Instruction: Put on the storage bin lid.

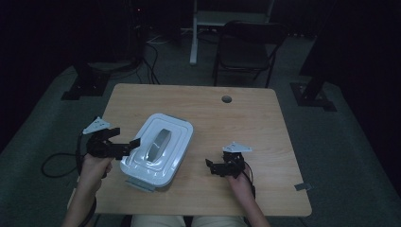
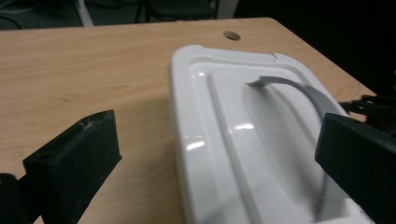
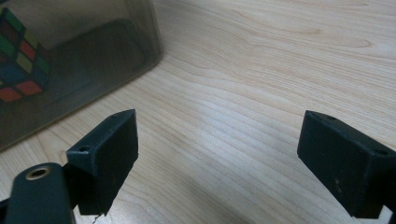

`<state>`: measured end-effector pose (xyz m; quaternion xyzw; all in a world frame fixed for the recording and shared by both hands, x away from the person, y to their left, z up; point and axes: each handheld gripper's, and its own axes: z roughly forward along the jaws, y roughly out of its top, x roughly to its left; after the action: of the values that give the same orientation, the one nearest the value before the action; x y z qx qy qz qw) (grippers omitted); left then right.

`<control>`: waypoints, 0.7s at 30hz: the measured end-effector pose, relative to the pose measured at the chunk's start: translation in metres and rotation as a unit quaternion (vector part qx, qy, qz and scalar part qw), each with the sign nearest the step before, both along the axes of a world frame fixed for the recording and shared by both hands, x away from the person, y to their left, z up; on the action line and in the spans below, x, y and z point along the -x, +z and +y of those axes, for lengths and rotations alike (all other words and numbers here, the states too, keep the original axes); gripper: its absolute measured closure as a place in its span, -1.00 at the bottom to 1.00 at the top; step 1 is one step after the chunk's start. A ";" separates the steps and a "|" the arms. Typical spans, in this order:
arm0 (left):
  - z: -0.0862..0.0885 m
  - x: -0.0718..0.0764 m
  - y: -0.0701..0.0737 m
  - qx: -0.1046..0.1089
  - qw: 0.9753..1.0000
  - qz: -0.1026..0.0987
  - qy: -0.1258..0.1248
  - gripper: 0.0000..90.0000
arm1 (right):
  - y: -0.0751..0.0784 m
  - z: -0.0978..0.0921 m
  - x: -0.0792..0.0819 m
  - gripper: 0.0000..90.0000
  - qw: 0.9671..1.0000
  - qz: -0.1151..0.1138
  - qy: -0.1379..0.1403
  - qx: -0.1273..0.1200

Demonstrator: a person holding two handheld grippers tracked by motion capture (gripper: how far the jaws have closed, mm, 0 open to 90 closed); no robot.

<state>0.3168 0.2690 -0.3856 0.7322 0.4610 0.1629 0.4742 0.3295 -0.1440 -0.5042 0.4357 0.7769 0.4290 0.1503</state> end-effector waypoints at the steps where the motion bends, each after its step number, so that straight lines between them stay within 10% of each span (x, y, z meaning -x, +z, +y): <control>1: 0.002 -0.001 -0.001 -0.001 1.000 0.000 0.003 -0.98 | 0.000 0.000 0.000 -0.73 1.000 0.000 0.001 0.001; 14: 0.029 -0.020 -0.036 -0.004 0.996 -0.038 0.080 -0.98 | -0.003 -0.001 0.001 -0.73 1.000 0.004 0.002 0.004; 21: 0.038 -0.027 -0.066 -0.031 0.993 -0.027 0.115 -0.98 | -0.003 -0.001 0.002 -0.73 1.000 0.004 0.002 -0.003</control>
<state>0.3441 0.3074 -0.4520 0.6840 0.5235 0.2502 0.4422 0.3280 -0.1445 -0.5076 0.4367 0.7770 0.4298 0.1447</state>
